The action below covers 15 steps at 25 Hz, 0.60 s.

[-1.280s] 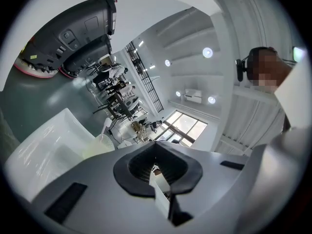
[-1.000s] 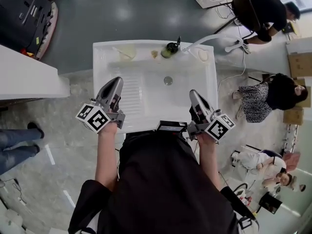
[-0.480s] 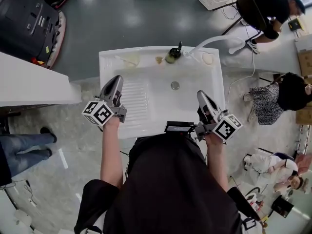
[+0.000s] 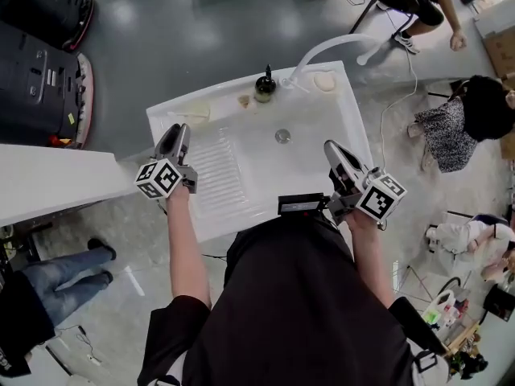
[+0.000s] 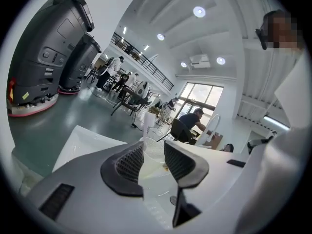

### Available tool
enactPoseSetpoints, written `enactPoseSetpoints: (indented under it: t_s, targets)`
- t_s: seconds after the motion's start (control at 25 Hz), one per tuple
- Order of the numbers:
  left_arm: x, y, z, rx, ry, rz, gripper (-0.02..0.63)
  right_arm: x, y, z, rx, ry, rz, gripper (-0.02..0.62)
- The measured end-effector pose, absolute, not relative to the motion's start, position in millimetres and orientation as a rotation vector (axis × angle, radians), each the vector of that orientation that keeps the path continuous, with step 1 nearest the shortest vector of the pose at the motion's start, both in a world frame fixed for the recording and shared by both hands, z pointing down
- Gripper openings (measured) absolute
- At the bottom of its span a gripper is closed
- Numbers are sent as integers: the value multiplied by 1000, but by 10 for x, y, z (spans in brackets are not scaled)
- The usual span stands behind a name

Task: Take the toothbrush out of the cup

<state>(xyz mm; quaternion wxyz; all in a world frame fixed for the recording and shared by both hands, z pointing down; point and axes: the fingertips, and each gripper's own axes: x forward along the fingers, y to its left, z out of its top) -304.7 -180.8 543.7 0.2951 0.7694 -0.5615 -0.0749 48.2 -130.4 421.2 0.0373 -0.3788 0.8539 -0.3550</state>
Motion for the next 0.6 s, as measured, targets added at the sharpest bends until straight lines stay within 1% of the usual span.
enactPoseSetpoints:
  t_s: [0.12, 0.6]
  targets:
    - [-3072, -1911, 5487, 2046, -1516, -159, 126, 539, -1317, 4211, -1177, 2606, -1088, 5]
    - [-3116, -2164, 5587, 2088, -1575, -14, 124, 530, -1323, 4216, -1168, 2611, -1101, 5]
